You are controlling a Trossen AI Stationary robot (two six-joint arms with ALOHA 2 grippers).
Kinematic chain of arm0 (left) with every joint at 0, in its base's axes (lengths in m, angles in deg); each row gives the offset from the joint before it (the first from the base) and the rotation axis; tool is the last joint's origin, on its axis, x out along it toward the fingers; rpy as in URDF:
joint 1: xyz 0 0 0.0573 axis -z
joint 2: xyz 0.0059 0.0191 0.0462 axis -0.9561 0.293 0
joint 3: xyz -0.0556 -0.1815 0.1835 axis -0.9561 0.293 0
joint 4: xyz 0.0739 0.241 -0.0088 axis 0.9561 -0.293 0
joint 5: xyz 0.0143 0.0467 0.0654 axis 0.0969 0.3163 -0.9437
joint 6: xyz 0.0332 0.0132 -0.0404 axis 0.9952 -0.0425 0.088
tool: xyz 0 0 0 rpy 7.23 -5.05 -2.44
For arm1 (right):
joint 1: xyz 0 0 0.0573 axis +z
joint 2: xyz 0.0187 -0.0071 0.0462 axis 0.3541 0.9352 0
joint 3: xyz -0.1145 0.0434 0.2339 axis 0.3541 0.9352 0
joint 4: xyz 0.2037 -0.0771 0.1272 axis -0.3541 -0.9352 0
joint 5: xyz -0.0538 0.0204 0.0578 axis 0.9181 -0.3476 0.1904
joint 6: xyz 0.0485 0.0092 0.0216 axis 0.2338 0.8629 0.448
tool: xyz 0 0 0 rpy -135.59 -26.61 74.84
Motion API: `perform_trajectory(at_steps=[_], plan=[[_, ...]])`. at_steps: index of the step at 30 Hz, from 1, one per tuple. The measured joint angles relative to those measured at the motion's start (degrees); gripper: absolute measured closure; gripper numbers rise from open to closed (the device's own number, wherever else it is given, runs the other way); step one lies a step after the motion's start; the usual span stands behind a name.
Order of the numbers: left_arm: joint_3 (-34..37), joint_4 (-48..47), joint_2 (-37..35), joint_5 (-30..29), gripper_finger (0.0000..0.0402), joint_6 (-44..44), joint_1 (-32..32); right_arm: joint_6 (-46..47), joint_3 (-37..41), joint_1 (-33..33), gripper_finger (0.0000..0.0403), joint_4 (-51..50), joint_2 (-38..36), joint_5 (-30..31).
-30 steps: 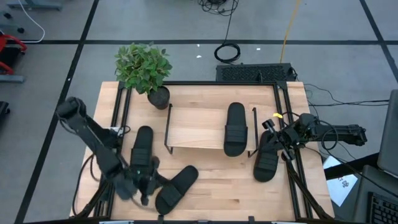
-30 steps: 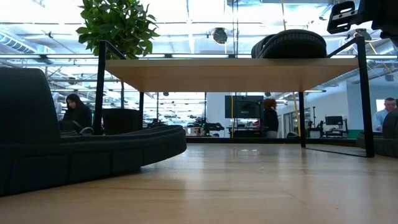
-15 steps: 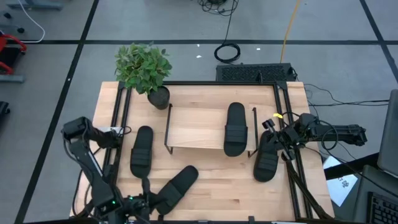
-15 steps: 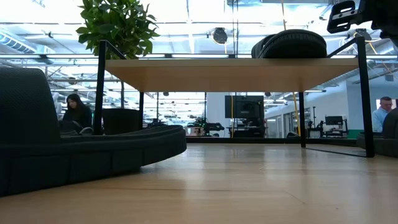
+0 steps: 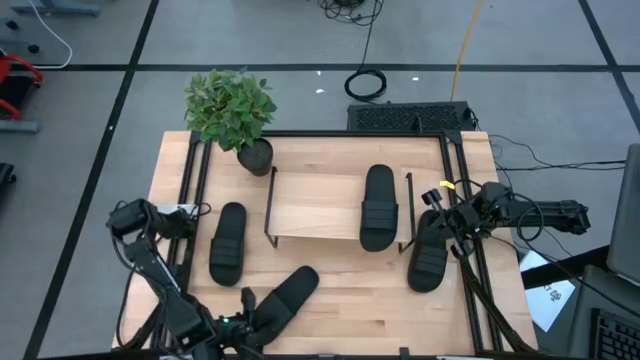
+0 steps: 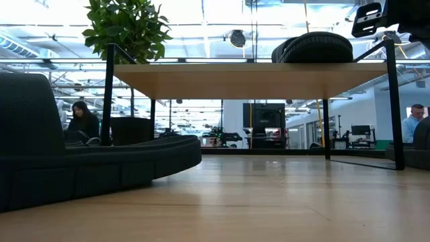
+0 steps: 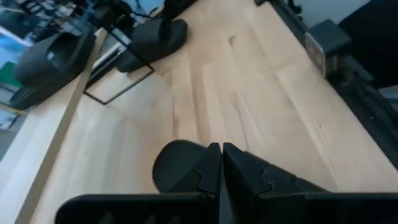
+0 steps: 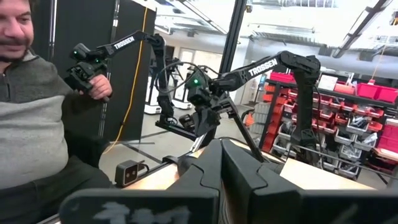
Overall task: Pick and place slides into the shelf
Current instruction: Put the black slide on the shelf
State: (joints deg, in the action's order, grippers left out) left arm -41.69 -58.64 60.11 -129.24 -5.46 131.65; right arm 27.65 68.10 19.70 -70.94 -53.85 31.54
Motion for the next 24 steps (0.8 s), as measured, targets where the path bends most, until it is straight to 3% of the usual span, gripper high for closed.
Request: perform_trajectory(at_steps=[5,7,15,24], plan=[[-0.02,2.94,-2.06,0.83,0.0376,1.27,-0.81,0.01,0.0,0.0,0.0403,0.39,0.02,0.0],[-0.02,2.42,-2.53,4.19,0.0376,0.57,-1.08,0.02,0.0,0.0,0.0403,0.45,0.02,0.0],[0.0,-4.27,-3.11,11.49,0.037,-18.3,0.47,0.18,-0.02,0.0,0.0403,0.4,0.02,0.0],[0.0,-4.37,-3.12,14.64,0.0278,-17.32,0.82,0.46,-0.02,0.0,0.0403,0.42,0.09,-0.03]])
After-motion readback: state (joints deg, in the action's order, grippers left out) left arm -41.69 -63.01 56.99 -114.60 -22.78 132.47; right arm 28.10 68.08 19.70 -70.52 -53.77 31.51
